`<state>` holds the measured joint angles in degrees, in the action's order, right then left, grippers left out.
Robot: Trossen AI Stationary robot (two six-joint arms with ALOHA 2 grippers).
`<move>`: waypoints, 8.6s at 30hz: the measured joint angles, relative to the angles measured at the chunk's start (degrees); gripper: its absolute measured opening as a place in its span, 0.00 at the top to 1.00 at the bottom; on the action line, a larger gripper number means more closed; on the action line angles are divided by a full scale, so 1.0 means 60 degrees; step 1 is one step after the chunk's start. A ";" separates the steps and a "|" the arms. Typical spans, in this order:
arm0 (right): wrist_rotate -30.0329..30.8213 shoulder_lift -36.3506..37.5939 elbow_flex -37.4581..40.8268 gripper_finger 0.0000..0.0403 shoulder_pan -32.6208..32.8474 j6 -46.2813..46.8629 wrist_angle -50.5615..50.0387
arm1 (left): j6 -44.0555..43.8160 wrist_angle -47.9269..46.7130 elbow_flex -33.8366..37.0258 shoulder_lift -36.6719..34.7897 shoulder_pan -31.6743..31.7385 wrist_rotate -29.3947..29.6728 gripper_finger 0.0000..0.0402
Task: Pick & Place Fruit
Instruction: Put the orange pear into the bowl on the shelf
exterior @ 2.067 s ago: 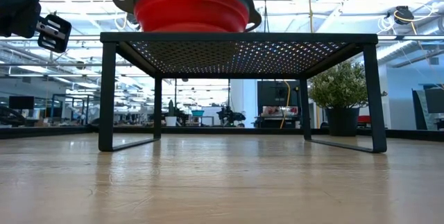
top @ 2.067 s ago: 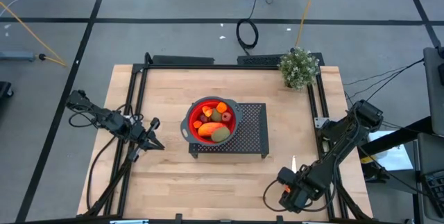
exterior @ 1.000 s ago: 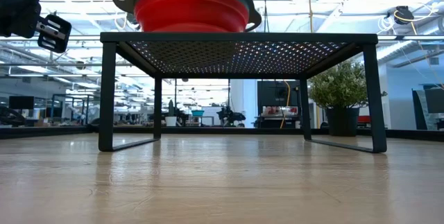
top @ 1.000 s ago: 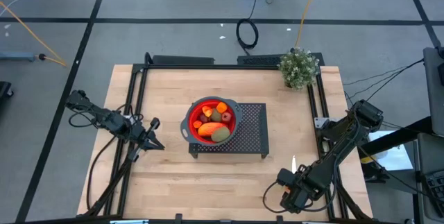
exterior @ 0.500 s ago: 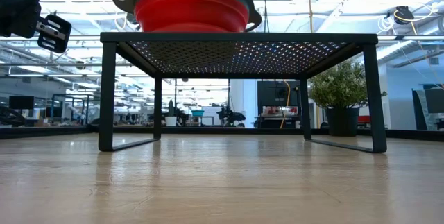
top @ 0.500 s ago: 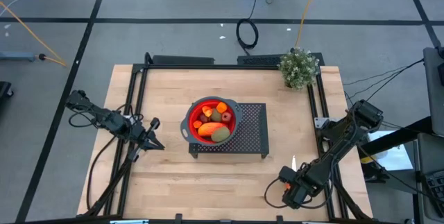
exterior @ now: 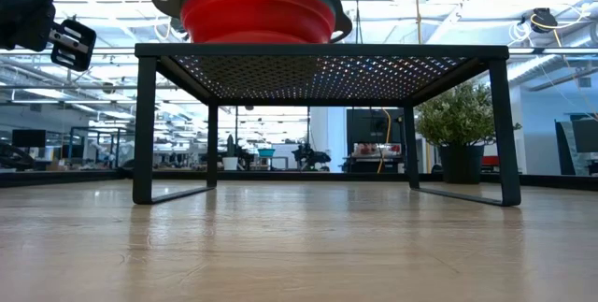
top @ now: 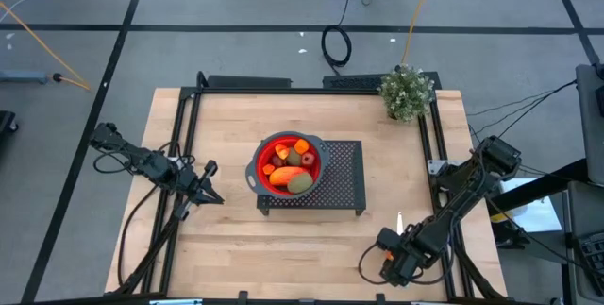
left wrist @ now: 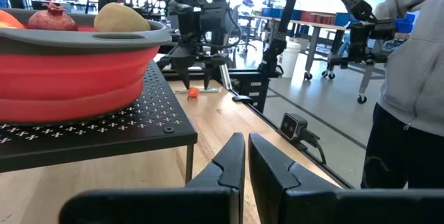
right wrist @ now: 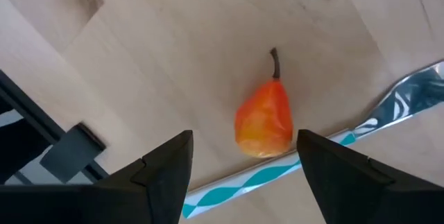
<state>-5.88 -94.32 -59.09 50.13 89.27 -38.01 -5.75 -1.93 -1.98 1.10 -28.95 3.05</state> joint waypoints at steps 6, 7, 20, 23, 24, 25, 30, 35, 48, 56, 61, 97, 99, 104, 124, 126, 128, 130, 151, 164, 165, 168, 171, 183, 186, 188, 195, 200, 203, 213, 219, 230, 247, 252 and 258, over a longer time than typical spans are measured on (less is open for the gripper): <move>-0.0015 0.0000 0.0000 0.44 -0.0108 -0.0218 -0.0010 | -0.0002 0.0004 0.0000 0.0000 0.0000 0.0000 0.95; -0.0013 0.0000 0.0014 0.46 -0.0116 -0.0276 0.0016 | -0.0002 0.0004 0.0000 0.0000 0.0000 0.0000 0.95; -0.0301 0.0018 0.1010 0.54 -0.0174 0.0077 0.1590 | -0.0006 0.0004 0.0000 0.0004 0.0000 0.0003 0.95; -0.0297 0.0018 0.1020 0.58 -0.0175 0.0013 0.1557 | -0.0003 0.0004 0.0000 0.0002 0.0000 0.0004 0.95; -0.0297 0.0018 0.1020 0.60 -0.0171 -0.0003 0.1561 | -0.0004 0.0004 0.0000 0.0000 0.0000 0.0004 0.95; -0.0300 0.0018 0.1020 0.62 -0.0171 -0.0037 0.1561 | -0.0005 0.0004 0.0000 0.0001 0.0000 0.0004 0.95; -0.0297 0.0018 0.1027 0.70 -0.0171 -0.0132 0.1636 | 0.0046 0.0002 0.0000 0.0002 0.0000 0.0005 0.95; -0.0295 0.0087 0.1054 0.72 -0.0168 -0.0547 0.1887 | 0.0155 0.0004 0.0000 0.0000 0.0000 0.0022 0.95; 0.1792 0.1884 0.1045 0.72 -0.0231 -0.2974 0.5565 | 0.0173 0.0004 0.0000 0.0000 0.0000 0.0018 0.95; 0.3879 0.2672 0.1041 0.73 -0.0480 -0.5107 0.8787 | 0.0184 0.0004 0.0000 0.0002 0.0000 0.0014 0.95; 0.4645 0.2818 0.1038 0.73 -0.0574 -0.6720 1.0724 | 0.0180 0.0015 0.0000 0.0000 0.0000 0.0001 0.95; 0.8019 0.2823 0.1038 0.73 -0.0855 -1.7848 1.2729 | 0.0911 0.1370 0.0011 0.0000 -0.0004 -0.0521 0.95; 0.8016 0.2823 0.1038 0.73 -0.1002 -1.8561 1.2729 | 0.0869 0.1421 0.0011 0.0003 -0.0004 -0.0524 0.95; 0.8019 0.2823 0.1038 0.74 -0.1440 -1.9712 1.2726 | 0.0898 0.1636 0.0004 0.0000 -0.0004 -0.0530 0.95; 0.7972 0.2830 0.1038 0.73 -0.2449 -2.0256 1.2802 | 0.1414 0.1637 0.0000 0.0000 0.0000 -0.0804 0.95; 0.7972 0.2830 0.1038 0.73 -0.2510 -2.0115 1.2802 | 0.1250 0.1637 0.0000 0.0000 0.0000 -0.0710 0.95; 0.7972 0.2830 0.1038 0.73 -0.2558 -1.9951 1.2802 | 0.1361 0.1606 0.0000 0.0000 0.0000 -0.0699 0.95; 0.7968 0.2830 0.1038 0.73 -0.2594 -1.9795 1.2802 | 0.1977 0.1586 0.0000 0.0001 0.0000 -0.0684 0.95; 0.7997 0.2830 0.1038 0.73 -0.2612 -1.9387 1.2828 | 0.2836 0.2161 -0.0004 0.0002 0.0002 0.0977 0.95; 0.7977 0.2830 0.1038 0.72 -0.2898 -1.8924 1.2802 | 0.1845 0.3275 -0.0007 0.0004 0.0004 0.2823 0.95; 0.7976 0.2830 0.1038 0.72 -0.2929 -1.8924 1.2802 | 0.1748 0.3292 -0.0007 0.0010 0.0004 0.2844 0.95; 0.7976 0.2830 0.1038 0.72 -0.3018 -1.8924 1.2799 | 0.1305 0.3317 -0.0089 0.0256 0.0004 0.3087 0.95; 0.7952 0.2830 0.1038 0.72 -0.3100 -1.8923 1.2799 | 0.1119 0.3309 -0.0430 0.0833 0.0004 0.3223 0.95; 0.7939 0.2830 0.1038 0.72 -0.3137 -1.8924 1.2795 | 0.1178 0.3297 -0.2921 0.4689 0.0004 0.3535 0.95; 0.7939 0.2830 0.1038 0.72 -0.3137 -1.8924 1.2791 | 0.1175 0.3304 -0.3613 0.5692 0.0011 0.3709 0.95; 0.7937 0.2830 0.1038 0.72 -0.3137 -1.8924 1.2788 | 0.1171 0.3295 -0.4007 0.6308 0.0011 0.3807 0.95; 0.7932 0.2830 0.1038 0.72 -0.3137 -1.8914 1.2625 | 0.1153 0.3275 -0.5193 0.8030 0.0021 0.3832 0.95; 0.7928 0.2830 0.1038 0.72 -0.3133 -1.8473 1.2555 | 0.1153 0.3289 -0.6040 0.8980 0.0332 0.3829 0.95; 0.7889 0.2830 0.1036 0.72 -0.3129 -1.8469 1.2466 | 0.1124 0.3279 -0.6466 0.9471 0.0691 0.3650 0.95; 0.7450 0.2830 0.1035 0.72 -0.3133 -1.8542 1.2393 | 0.0263 0.3268 -0.7372 1.0704 0.2080 0.1734 0.95; 0.7447 0.2830 0.1035 0.72 -0.3200 -1.8564 1.2132 | -0.0091 0.3266 -0.7906 1.1405 0.2551 0.0845 0.95; 0.7462 0.2830 0.1035 0.72 -0.3242 -1.8564 1.1826 | 0.0979 0.3458 -0.8018 1.1646 0.2652 0.0912 0.95; 0.6424 0.2827 0.1035 0.72 -0.3962 -1.8495 1.1496 | 0.1197 0.3803 -0.8018 1.1635 0.2652 0.1275 0.95; 0.6069 0.2827 0.1035 0.72 -0.4253 -1.8491 1.1507 | 0.1189 0.3810 -0.8018 1.1635 0.2656 0.1280 0.95; 0.5436 0.2827 0.1035 0.72 -0.4495 -1.8491 1.1569 | 0.1188 0.3810 -0.8018 1.1638 0.2652 0.1330 0.95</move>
<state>26.74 -77.36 -52.88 23.16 -21.67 31.40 1.38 20.93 -50.09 70.93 -13.04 11.03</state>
